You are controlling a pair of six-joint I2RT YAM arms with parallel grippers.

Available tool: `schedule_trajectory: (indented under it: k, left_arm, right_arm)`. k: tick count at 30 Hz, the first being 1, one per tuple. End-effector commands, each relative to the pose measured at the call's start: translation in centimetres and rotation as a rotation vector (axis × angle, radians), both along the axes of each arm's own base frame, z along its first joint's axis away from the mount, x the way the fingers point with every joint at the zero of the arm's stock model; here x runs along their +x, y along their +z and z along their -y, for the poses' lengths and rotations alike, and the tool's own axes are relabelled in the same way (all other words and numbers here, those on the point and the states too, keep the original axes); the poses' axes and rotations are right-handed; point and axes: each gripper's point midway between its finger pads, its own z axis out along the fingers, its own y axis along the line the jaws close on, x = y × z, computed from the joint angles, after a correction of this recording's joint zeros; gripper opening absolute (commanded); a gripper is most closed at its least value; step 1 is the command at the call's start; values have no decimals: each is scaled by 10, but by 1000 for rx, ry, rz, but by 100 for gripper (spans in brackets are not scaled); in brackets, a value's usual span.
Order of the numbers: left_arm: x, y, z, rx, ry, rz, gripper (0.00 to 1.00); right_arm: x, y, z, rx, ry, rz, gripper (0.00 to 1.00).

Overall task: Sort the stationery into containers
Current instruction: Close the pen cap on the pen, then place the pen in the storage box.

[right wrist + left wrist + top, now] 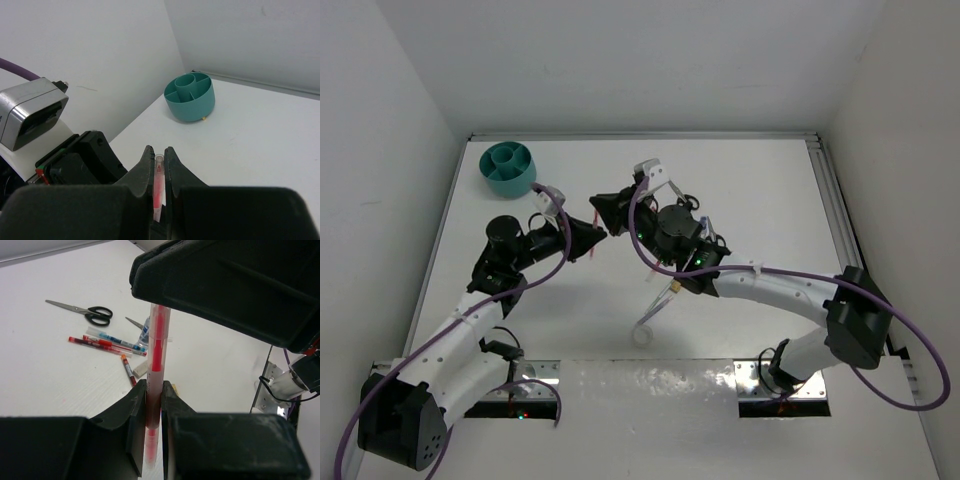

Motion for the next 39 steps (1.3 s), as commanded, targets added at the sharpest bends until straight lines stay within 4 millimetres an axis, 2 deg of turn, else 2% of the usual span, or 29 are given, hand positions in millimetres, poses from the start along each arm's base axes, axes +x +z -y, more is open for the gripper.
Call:
schedule_trajectory:
  k: [1,4,5,6,9,10,12,16,22,26,29,31,33,34,35,39]
  left_arm:
    - [17,159,-41,-206,250,534,0]
    - [14,154,-36,-203,220,517,0]
    - [14,150,-35,-199,216,506,0]
    - [16,145,-34,-194,216,493,0]
    - [16,138,-34,-190,218,470,0]
    - [16,135,-34,-186,217,463,0]
    - [15,135,-33,-187,209,463,0]
    - [15,134,-33,-187,209,458,0]
    - [14,130,-31,-182,203,450,0]
    - [12,128,-30,-177,195,445,0]
    - [6,124,-23,-156,139,458,0]
    - [-2,122,-16,-148,88,468,0]
    - [-11,118,-8,-142,23,468,0]
    - [-13,117,-7,-140,9,467,0]
    - [-17,116,-4,-139,-12,464,0]
    - [-19,113,-3,-130,-29,453,0]
  right_arm:
    - [-94,-180,2,-519,276,-344,0]
    - [-80,-132,-10,-416,268,-275,0]
    - [-76,-108,-16,-379,269,-240,3]
    - [-71,-89,-17,-359,261,-202,10]
    - [-66,-36,-20,-313,258,-108,21]
    - [-65,-19,-20,-289,253,-82,21]
    - [-65,-1,-16,-271,251,-44,23]
    - [-66,25,-5,-248,227,-4,28]
    - [-70,65,15,-177,192,59,30]
    - [-71,81,28,-181,169,106,31]
    - [-64,92,35,-194,121,140,33]
    - [-59,90,30,-216,111,152,35]
    - [-56,98,23,-219,119,170,35]
    - [-53,91,14,-235,129,163,37]
    - [-53,99,10,-224,138,175,38]
    - [-49,103,-8,-214,165,193,39]
